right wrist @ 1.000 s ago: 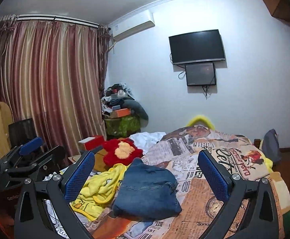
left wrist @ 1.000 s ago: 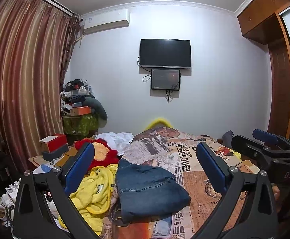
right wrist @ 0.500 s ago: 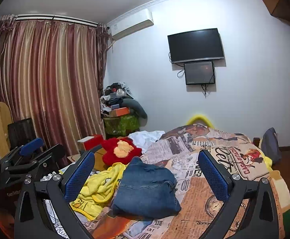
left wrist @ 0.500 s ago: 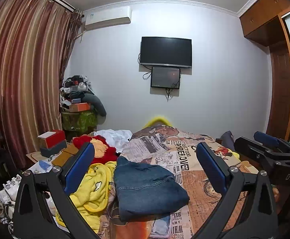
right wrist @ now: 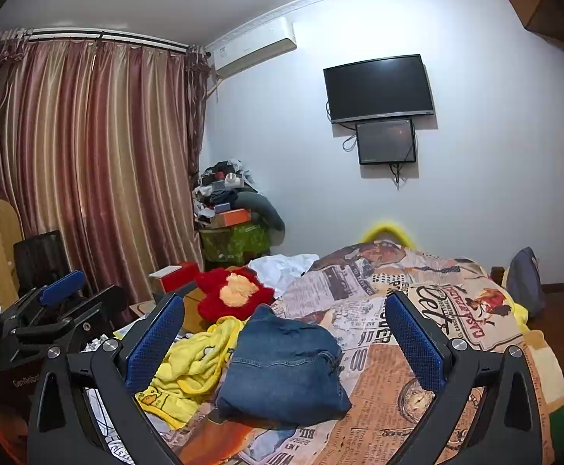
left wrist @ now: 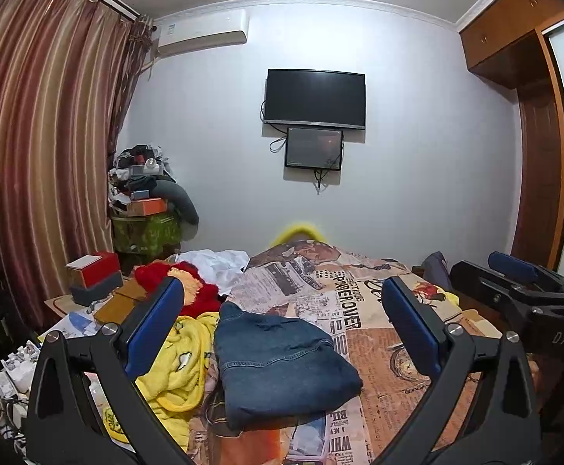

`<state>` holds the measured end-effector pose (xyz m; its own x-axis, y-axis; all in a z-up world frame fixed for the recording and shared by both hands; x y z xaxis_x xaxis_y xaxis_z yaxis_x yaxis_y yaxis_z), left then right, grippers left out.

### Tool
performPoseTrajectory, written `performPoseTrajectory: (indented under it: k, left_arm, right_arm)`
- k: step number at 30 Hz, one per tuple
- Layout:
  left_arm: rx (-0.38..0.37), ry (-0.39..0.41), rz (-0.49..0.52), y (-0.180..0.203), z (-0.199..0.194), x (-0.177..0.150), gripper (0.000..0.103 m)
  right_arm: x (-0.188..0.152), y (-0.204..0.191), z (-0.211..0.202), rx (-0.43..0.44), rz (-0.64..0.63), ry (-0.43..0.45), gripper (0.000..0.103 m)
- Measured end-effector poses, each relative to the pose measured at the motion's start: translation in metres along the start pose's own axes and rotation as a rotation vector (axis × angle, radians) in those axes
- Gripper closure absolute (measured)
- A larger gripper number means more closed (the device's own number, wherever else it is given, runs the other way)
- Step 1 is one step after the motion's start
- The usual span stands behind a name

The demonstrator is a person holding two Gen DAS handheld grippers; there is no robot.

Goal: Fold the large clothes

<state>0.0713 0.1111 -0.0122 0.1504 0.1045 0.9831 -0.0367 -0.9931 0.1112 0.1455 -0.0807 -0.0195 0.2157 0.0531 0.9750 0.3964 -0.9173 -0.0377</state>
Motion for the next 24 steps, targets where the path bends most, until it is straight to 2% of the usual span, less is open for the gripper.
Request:
performPoseTrajectory:
  k: [24]
  left_arm:
    - [-0.029,-0.029,-0.011,0.0047,0.0042,-0.0027,0.000]
  right_arm:
    - [0.0002,0.0026,0.0044,-0.018,0.021,-0.019,0.000]
Point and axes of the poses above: each gripper's, at about its wrist camera, not at the fingertips, and z roughly the way its jaws point, y to its right, x to its top, the point moved 3 cm from there along z, roughly the way its jaws point, and after that the axes turned 14 degrees about -x, right-handed, at the moved point
